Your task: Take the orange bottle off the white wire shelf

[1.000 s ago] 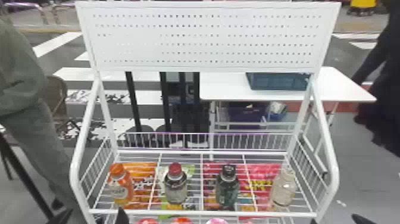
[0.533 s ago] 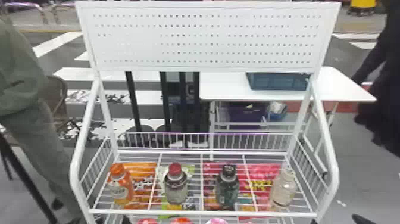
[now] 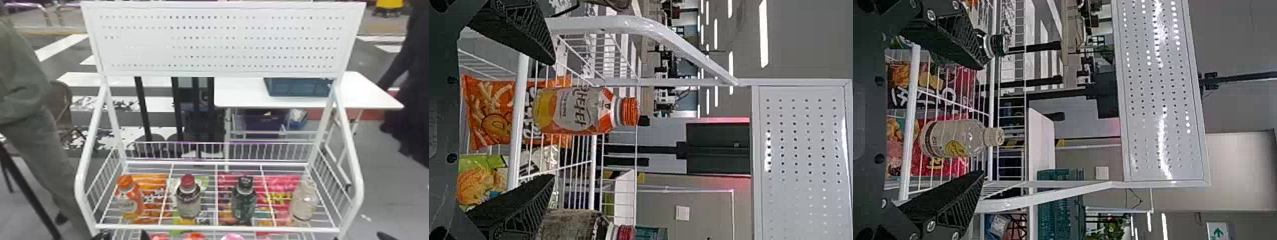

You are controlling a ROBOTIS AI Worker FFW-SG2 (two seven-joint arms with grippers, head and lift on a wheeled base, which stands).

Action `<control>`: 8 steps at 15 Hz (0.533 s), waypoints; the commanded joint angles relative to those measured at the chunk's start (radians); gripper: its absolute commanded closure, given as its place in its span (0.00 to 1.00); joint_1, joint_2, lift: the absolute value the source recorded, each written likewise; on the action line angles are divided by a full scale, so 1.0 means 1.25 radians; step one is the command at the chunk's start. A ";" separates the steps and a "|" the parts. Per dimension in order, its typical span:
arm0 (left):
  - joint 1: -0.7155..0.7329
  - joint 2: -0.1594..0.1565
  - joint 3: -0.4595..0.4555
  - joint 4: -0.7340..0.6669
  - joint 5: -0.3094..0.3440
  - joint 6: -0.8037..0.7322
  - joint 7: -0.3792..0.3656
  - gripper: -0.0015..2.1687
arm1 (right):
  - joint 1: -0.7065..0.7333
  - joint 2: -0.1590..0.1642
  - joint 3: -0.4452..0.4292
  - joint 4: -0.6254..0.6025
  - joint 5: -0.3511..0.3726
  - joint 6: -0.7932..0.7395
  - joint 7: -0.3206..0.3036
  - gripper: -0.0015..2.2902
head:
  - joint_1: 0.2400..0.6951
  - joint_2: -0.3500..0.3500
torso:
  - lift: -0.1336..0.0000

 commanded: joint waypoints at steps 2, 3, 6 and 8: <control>-0.073 -0.004 0.001 0.084 -0.002 -0.021 -0.007 0.04 | 0.000 0.000 0.001 0.001 0.001 0.000 0.000 0.07 | 0.57 0.50 | 1.00; -0.099 -0.007 0.006 0.122 0.000 -0.055 -0.015 0.04 | 0.000 0.001 0.001 -0.001 0.002 0.000 0.000 0.07 | 0.57 0.50 | 1.00; -0.170 -0.008 0.014 0.234 0.002 -0.102 -0.024 0.04 | 0.000 0.002 0.004 -0.001 0.004 0.000 0.000 0.07 | 0.57 0.50 | 1.00; -0.209 -0.013 0.016 0.288 0.003 -0.126 -0.044 0.04 | 0.000 0.002 0.005 -0.001 0.005 0.002 0.000 0.07 | 0.57 0.50 | 1.00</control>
